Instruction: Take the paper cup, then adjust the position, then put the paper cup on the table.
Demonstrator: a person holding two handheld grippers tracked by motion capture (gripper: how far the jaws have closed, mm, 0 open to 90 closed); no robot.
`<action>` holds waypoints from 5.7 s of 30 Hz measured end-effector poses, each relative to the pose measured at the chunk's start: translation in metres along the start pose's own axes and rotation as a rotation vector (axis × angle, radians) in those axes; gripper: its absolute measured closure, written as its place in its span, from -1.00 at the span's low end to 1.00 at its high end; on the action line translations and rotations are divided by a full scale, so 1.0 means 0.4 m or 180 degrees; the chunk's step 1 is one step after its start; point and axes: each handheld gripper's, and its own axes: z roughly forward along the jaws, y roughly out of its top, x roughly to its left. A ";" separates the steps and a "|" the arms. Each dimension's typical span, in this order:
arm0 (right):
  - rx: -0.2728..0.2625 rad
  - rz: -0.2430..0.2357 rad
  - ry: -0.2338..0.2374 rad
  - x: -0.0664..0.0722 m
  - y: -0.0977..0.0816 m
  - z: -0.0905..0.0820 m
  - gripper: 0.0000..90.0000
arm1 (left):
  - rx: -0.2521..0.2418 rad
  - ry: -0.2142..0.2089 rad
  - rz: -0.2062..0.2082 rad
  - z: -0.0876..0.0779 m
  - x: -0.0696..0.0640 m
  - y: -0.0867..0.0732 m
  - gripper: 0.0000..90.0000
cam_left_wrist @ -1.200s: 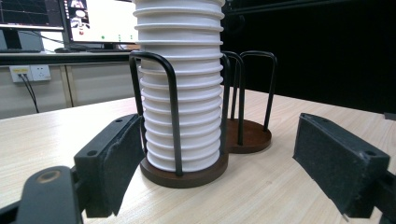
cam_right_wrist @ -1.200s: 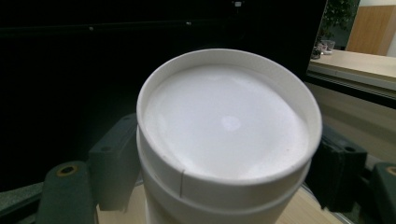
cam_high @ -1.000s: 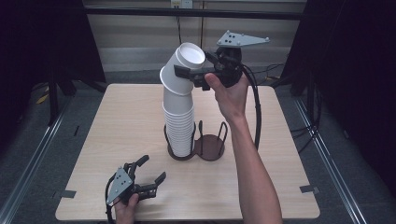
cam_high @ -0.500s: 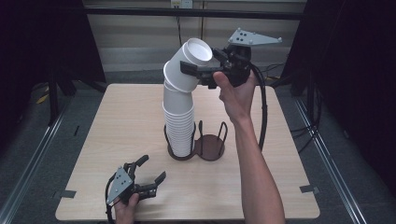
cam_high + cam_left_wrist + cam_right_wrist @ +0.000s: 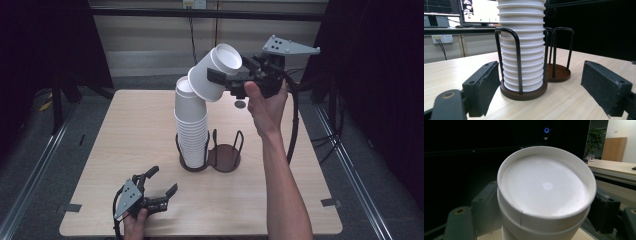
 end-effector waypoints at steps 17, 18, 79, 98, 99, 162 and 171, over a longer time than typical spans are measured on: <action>0.0136 -0.0062 -0.0160 0.000 -0.046 -0.100 -0.51 | 0.0160 -0.0087 -0.0134 0.012 0.013 0.015 -0.65; 0.0136 -0.0062 -0.0160 0.000 -0.046 -0.100 -0.51 | 0.0160 -0.0087 -0.0134 0.012 0.013 0.015 -0.65; 0.0450 0.0355 0.0221 0.138 -0.461 -0.098 -0.51 | 0.0180 -0.0971 0.0175 0.052 -0.031 0.127 -0.65; 0.0592 0.0519 0.0405 0.170 -0.559 -0.056 -0.51 | 0.0246 -0.1286 0.0255 0.077 -0.051 0.117 -0.66; 0.0598 0.0513 0.0413 0.172 -0.561 -0.054 -0.51 | 0.0280 -0.1289 0.0262 0.078 -0.052 0.117 -0.66; 0.0727 0.0456 0.0571 0.170 -0.589 -0.072 -0.71 | 0.0889 -0.1355 0.0437 0.129 -0.029 0.120 -0.66; 0.1112 0.0331 0.0508 0.170 -0.605 -0.085 -0.70 | 0.1160 -0.1457 0.0497 0.139 -0.021 0.121 -0.66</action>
